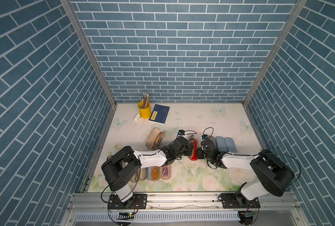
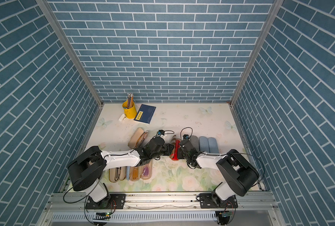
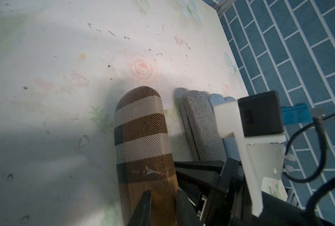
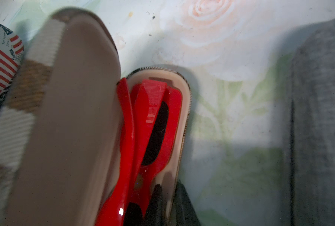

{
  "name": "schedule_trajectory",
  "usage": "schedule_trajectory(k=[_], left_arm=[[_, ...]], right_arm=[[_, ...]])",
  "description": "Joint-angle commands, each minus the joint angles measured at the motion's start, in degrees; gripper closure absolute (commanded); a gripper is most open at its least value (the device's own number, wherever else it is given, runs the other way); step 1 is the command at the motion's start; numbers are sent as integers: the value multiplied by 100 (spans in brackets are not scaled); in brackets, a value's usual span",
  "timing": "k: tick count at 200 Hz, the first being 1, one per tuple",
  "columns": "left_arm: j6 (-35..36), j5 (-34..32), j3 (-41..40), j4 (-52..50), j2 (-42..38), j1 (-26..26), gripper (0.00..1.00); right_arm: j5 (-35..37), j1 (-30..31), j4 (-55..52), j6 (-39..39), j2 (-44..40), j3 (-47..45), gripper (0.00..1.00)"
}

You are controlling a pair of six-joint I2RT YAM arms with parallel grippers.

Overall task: Close the glasses case
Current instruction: Close the glasses case at the center of the board.

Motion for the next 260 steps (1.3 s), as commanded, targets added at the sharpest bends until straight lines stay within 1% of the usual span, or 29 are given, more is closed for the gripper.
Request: schedule_trajectory(k=[1, 260], left_arm=[[86, 89, 99, -132, 227, -78, 74], [69, 126, 354, -171, 502, -219, 76]], right_arm=[[-54, 10, 27, 119, -120, -44, 87], [-64, -21, -36, 9, -225, -22, 87]])
